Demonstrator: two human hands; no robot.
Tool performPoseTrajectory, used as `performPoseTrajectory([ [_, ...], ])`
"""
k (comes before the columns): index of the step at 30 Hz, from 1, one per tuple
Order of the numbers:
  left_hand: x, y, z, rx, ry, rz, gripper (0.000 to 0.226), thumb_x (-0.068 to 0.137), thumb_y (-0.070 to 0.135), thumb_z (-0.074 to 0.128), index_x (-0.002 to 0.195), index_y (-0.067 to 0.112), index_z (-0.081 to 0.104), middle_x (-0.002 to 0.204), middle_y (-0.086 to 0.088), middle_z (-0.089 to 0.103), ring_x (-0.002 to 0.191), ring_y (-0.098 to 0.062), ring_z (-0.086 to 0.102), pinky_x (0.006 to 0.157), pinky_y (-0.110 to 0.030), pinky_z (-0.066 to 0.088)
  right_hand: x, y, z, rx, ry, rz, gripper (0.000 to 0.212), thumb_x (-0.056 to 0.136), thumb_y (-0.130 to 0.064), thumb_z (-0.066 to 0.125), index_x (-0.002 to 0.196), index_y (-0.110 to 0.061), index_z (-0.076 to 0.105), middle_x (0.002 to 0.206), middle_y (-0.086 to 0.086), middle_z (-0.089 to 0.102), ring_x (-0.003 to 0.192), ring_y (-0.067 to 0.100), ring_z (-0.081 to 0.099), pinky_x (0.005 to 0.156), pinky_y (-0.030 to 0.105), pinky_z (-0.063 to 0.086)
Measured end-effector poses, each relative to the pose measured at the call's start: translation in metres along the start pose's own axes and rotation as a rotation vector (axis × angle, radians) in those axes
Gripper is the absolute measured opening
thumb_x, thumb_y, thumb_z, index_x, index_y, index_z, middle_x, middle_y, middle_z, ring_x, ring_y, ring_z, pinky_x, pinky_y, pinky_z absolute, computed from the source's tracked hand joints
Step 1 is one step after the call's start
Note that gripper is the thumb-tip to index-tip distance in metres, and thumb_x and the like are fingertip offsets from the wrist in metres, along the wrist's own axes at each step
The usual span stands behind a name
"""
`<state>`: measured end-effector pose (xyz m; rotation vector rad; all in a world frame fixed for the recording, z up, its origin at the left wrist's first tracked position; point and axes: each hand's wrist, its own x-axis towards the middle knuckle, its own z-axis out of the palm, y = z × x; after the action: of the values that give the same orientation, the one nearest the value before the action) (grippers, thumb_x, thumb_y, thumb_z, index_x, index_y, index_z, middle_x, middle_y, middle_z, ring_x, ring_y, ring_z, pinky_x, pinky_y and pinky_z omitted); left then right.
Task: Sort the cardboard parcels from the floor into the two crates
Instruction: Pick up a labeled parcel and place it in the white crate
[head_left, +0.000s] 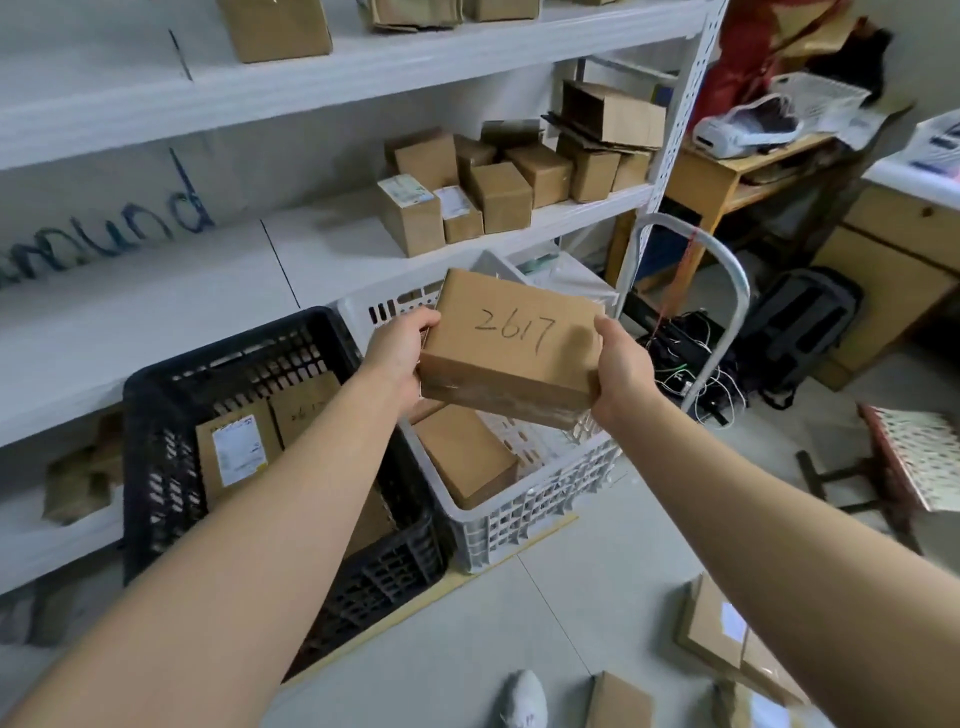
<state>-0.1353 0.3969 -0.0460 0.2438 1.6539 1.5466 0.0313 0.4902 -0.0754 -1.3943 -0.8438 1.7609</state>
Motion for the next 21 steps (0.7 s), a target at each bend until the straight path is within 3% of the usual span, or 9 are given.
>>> performPoseTrajectory([
  [4,0.05,0.011,0.011,0.037,-0.001,0.01,0.016,0.092,0.019,0.052,0.078,0.017,0.061,0.072,0.0,0.06,0.076,-0.018,0.055,0.066,-0.029,0.042,0.039,-0.004,0.018,0.039,-0.019,-0.001,0.013,0.096,-0.034,0.049,0.091,-0.023,0.053,0.118,0.009,0.059,0.108,0.032,0.058,0.096,0.051,0.049],
  [8,0.097,0.01,0.025,0.078,-0.049,-0.017,0.015,0.092,0.019,0.053,0.08,0.018,0.063,0.074,0.0,0.061,0.073,-0.016,0.056,0.067,-0.029,0.041,0.071,-0.002,0.028,0.025,0.042,0.027,0.018,0.096,-0.034,0.049,0.11,-0.022,0.05,0.118,0.009,0.058,0.106,0.03,0.059,0.094,0.048,0.051],
  [13,0.149,0.002,0.039,0.151,-0.123,-0.098,0.014,0.091,0.021,0.053,0.079,0.017,0.06,0.078,-0.002,0.06,0.079,-0.019,0.054,0.069,-0.03,0.039,0.104,0.005,0.038,0.009,0.134,0.067,0.034,0.096,-0.036,0.047,0.128,-0.023,0.05,0.12,0.007,0.058,0.104,0.028,0.06,0.081,0.04,0.052],
  [16,0.171,0.006,0.041,0.172,-0.133,-0.117,0.014,0.089,0.022,0.055,0.076,0.018,0.059,0.076,-0.002,0.06,0.084,-0.021,0.053,0.075,-0.033,0.038,0.116,0.006,0.05,-0.001,0.169,0.049,0.023,0.098,-0.035,0.045,0.117,-0.025,0.051,0.116,0.005,0.057,0.103,0.028,0.059,0.087,0.044,0.051],
  [21,0.191,0.034,0.009,0.114,-0.091,-0.05,0.009,0.08,0.023,0.058,0.078,0.022,0.067,0.081,0.0,0.064,0.085,-0.023,0.056,0.07,-0.03,0.042,0.126,0.001,0.094,-0.016,0.116,0.006,0.015,0.098,-0.03,0.046,0.107,-0.021,0.055,0.104,0.002,0.059,0.1,0.025,0.058,0.094,0.046,0.05],
])
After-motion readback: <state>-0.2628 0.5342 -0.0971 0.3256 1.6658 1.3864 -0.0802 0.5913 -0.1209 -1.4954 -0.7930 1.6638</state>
